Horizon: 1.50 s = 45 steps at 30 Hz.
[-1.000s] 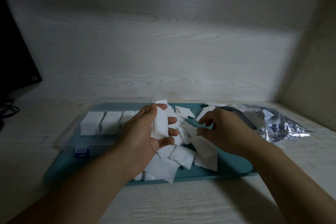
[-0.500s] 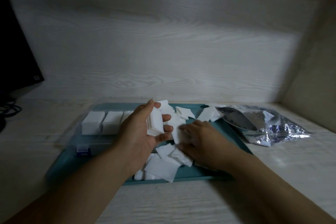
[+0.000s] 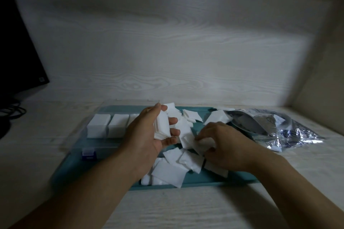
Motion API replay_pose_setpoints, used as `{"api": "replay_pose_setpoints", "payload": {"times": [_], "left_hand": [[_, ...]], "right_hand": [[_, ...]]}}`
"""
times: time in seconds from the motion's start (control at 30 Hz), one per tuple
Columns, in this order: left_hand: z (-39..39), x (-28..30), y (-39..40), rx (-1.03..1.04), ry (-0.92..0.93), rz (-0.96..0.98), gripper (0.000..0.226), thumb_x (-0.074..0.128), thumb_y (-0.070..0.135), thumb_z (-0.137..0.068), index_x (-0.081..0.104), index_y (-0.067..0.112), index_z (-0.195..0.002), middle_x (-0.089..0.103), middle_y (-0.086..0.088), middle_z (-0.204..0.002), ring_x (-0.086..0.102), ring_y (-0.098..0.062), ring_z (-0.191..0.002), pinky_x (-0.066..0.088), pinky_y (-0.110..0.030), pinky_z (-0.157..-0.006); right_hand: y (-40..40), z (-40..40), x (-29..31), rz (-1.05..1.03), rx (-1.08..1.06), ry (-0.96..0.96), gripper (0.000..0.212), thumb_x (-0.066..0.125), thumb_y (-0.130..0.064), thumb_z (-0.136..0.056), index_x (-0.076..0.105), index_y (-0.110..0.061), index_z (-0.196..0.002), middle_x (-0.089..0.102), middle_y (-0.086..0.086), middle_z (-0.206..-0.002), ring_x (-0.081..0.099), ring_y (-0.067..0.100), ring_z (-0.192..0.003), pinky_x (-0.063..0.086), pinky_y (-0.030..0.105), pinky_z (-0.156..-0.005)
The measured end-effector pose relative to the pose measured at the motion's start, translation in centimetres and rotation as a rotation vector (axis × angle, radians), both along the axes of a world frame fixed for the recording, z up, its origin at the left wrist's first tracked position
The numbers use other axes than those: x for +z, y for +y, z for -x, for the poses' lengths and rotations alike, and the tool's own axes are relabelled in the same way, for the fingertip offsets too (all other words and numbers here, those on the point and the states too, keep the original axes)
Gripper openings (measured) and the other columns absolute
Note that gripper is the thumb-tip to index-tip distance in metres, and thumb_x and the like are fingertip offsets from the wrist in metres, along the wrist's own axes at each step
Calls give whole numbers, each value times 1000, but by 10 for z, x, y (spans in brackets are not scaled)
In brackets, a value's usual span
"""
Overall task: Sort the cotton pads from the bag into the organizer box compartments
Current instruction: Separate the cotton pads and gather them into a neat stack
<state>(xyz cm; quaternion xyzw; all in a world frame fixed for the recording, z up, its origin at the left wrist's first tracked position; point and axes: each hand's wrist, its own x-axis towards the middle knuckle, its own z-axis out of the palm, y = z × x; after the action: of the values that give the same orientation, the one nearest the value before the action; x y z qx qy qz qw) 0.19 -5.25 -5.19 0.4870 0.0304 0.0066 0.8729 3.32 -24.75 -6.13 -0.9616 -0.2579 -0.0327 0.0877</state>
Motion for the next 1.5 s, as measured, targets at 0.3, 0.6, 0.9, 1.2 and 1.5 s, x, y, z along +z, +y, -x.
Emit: {"api": "replay_pose_setpoints", "payload": {"times": [0.3,0.6,0.9,1.2,1.5], "left_hand": [[3,-1,-4,-11,6,-19,23,48,26,-101,61,10,-112,65,-17,-85,57,-23,-56,49,-25,-45],[2,-1,-4,-8,8,-21,22,47,25,-101,60,10,-111,63,-21,-91,55,-25,-59,48,-25,-44],[3,-1,-1,-4,-20,-26,25,45,24,-102,60,8,-114,65,-19,-84,57,-23,-53,47,-25,-45],[1,-12,-7,3,-82,-235,21,49,27,-101,69,22,-99,72,-15,-101,67,-30,-80,55,-35,-58],[6,-11,-7,-237,-26,-69,35,43,28,-102,60,10,-126,72,-20,-101,68,-32,-74,56,-35,-58]], "right_hand": [[19,-8,-21,-179,-38,-62,59,55,-30,-97,30,-29,-150,33,-10,-152,36,14,-133,29,23,-107],[18,-19,-24,-231,-65,-225,30,73,-29,-82,62,-27,-110,46,-5,-125,41,15,-119,39,30,-102],[13,-4,-5,-761,-44,-71,10,70,-13,-88,65,-22,-88,66,-3,-78,57,2,-58,46,19,-54],[22,11,12,-1322,95,226,18,60,8,-87,72,-5,-91,68,7,-67,59,17,-60,52,24,-59],[35,17,-4,-905,-71,-132,19,69,-14,-88,73,-29,-98,71,-11,-92,65,7,-82,54,25,-72]]}}
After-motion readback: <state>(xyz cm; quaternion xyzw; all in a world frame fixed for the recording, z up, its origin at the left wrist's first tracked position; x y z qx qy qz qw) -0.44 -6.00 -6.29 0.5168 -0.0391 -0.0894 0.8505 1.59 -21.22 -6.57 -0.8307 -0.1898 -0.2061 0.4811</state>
